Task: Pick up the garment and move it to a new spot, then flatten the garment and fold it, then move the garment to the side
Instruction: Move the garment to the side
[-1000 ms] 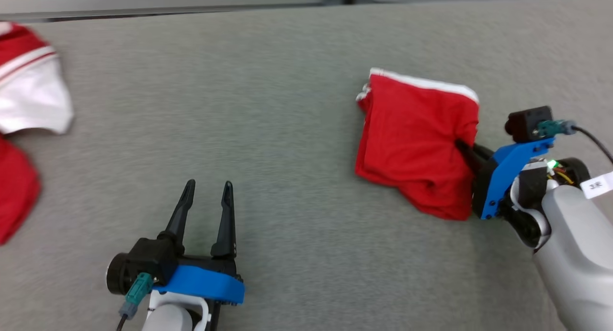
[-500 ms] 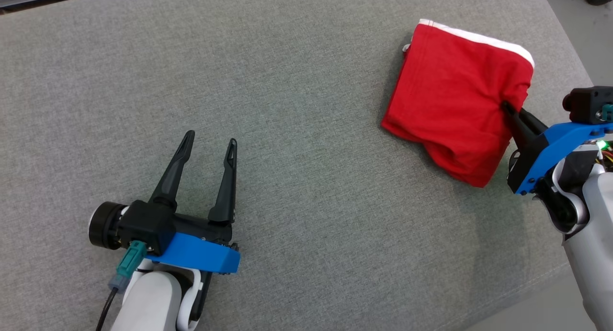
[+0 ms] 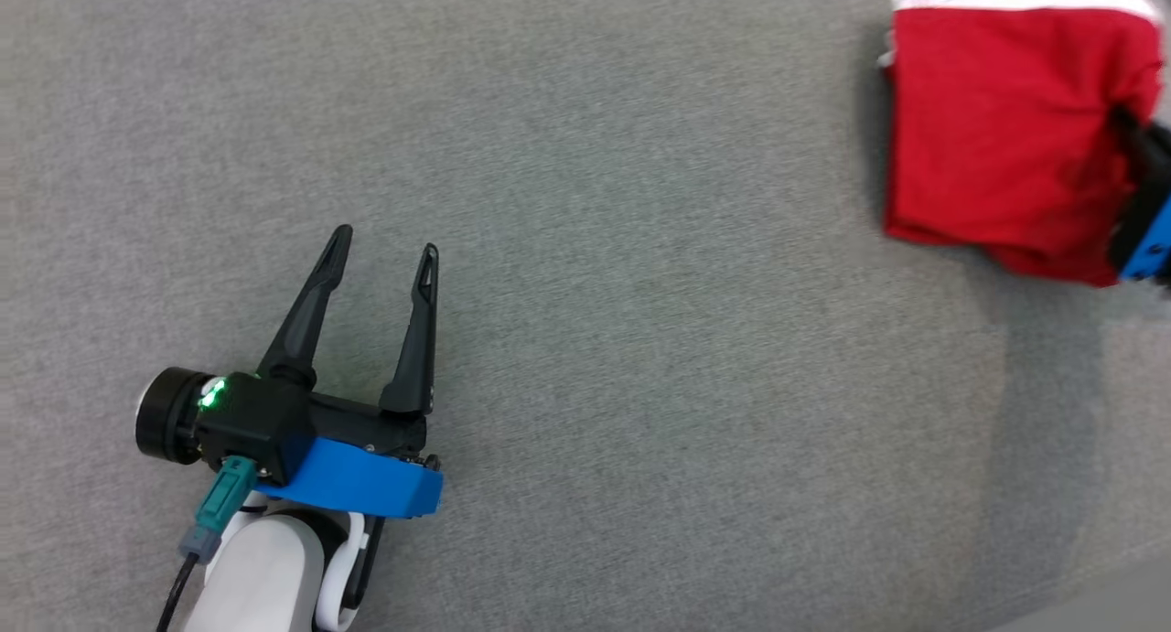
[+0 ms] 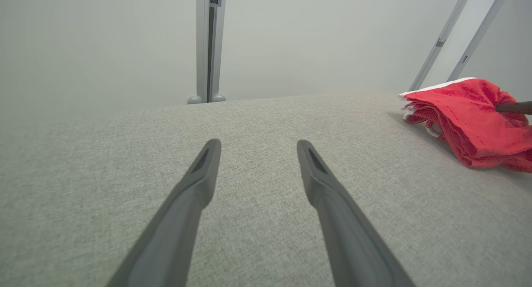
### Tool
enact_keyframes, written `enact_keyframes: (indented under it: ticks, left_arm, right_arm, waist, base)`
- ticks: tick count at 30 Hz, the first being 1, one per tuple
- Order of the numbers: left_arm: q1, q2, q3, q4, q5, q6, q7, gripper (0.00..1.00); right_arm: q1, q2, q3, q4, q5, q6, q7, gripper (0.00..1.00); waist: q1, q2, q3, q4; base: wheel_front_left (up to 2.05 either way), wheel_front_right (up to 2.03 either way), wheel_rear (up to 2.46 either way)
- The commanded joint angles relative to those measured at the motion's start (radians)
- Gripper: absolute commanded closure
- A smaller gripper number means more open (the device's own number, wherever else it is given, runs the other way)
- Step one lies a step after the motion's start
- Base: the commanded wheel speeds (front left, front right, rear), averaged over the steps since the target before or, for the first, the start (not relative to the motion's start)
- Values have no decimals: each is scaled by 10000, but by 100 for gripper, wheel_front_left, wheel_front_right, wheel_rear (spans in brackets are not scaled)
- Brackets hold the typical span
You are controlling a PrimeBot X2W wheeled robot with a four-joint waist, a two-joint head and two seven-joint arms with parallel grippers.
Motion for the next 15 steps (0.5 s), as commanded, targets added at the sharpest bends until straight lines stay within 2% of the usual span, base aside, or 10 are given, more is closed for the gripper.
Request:
enact_keyframes:
  ticks: [1, 4, 5, 10, 12, 13, 14, 15]
  left_arm:
    - [-9, 32, -9, -61, 31, 24, 25, 0]
    - [1, 36, -19, -119, 26, 64, 32, 0]
    - [4, 38, -46, -160, 20, 66, 32, 0]
    - [19, 73, -61, -225, 16, 120, 8, 0]
    - [-7, 93, -66, -248, 20, 144, -1, 0]
    - [-20, 109, -66, -246, 14, 148, -19, 0]
    - [-38, 121, -73, -238, 6, 151, -34, 0]
    - [-59, 125, -86, -231, 6, 149, -34, 0]
  right_arm:
    - [-405, -278, -191, 157, -167, 1, 142, 100]
    - [-661, -527, -443, 332, -324, 1, 258, 100]
    - [-857, -882, -519, 495, -795, -1, 341, 100]
    - [-1275, -1048, -756, 751, -1585, 1, 338, 100]
    - [-1437, -1012, -994, 863, -1993, -1, 156, 74]
    - [-1491, -953, -1091, 937, -2163, -1, 91, 69]
    - [-1559, -893, -1196, 999, -2374, -1, -41, 55]
    - [-1644, -827, -1321, 1047, -2563, -1, -185, 14]
  waist:
    - [-1, 0, 229, 315]
    - [-1, 0, 331, 507]
    - [-1, 0, 429, 687]
    - [-1, 0, 625, 938]
    - [-1, 0, 708, 1014]
    - [-1, 0, 735, 1040]
    - [-1, 0, 759, 1069]
    - [-1, 0, 779, 1093]
  base:
    - [0, 0, 0]
    - [0, 0, 0]
    - [0, 0, 0]
    - [0, 0, 0]
    - [0, 0, 0]
    - [0, 0, 0]
    - [0, 0, 0]
    - [0, 0, 0]
